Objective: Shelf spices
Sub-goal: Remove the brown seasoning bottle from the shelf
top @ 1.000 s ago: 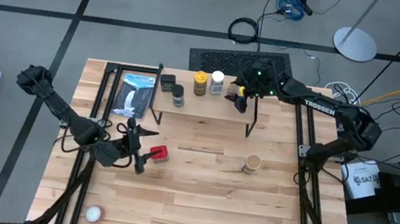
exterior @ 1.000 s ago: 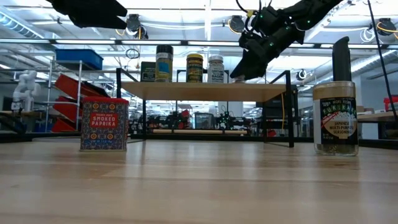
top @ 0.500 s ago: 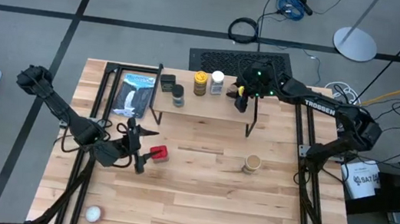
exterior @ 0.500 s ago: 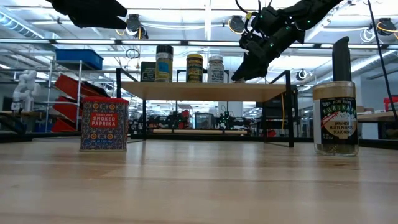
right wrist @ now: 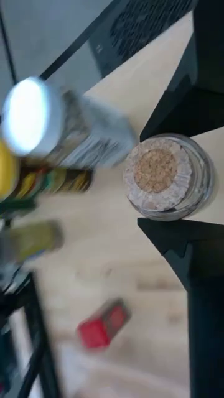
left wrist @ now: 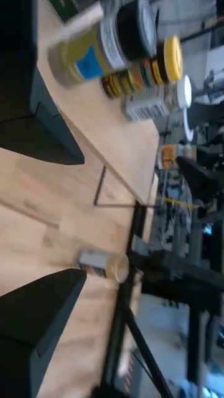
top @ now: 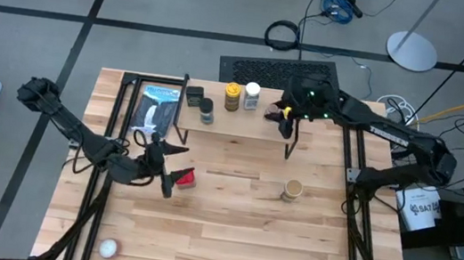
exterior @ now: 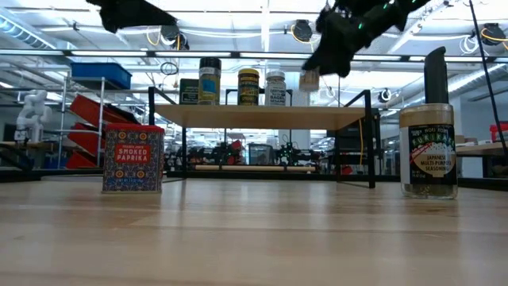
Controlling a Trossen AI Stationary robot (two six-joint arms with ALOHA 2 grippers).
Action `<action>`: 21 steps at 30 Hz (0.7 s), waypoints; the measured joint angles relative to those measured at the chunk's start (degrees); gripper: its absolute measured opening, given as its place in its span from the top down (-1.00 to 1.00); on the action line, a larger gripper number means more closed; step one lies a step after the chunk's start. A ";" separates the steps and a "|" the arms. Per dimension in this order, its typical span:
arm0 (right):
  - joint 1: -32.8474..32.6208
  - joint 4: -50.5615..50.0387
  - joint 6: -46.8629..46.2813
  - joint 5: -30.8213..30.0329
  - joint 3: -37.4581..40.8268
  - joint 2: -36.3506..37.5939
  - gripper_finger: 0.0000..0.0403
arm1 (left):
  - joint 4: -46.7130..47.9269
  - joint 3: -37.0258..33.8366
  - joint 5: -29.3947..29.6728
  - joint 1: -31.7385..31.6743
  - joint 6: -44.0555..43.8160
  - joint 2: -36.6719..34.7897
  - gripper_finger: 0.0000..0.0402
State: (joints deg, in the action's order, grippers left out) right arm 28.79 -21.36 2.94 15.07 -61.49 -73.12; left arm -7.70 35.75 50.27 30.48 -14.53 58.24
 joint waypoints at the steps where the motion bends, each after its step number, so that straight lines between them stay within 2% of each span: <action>1: -1.13 0.15 -0.74 0.03 0.00 0.89 0.16 | -1.11 0.00 -1.73 -0.51 -0.12 0.00 -0.48; 5: -6.65 0.86 -3.42 0.07 0.00 2.84 0.15 | -7.47 0.00 -10.01 -3.13 -0.10 0.00 -0.48; 7: -9.61 1.94 -4.82 0.00 0.00 3.16 0.15 | -10.34 -0.01 -11.95 -4.65 -0.14 0.00 -0.48; 12: -16.91 5.92 -7.07 -0.84 0.00 2.76 0.15 | -10.61 0.33 -12.72 -7.25 2.85 0.08 -0.48; 21: -26.53 11.99 -7.28 -7.74 0.00 1.28 0.15 | -10.76 2.95 -13.68 -10.47 4.43 3.82 -0.54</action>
State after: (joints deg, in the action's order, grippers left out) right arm 2.26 -9.37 -4.34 7.33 -61.49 -71.83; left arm -18.46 38.70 36.59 20.01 -10.10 62.06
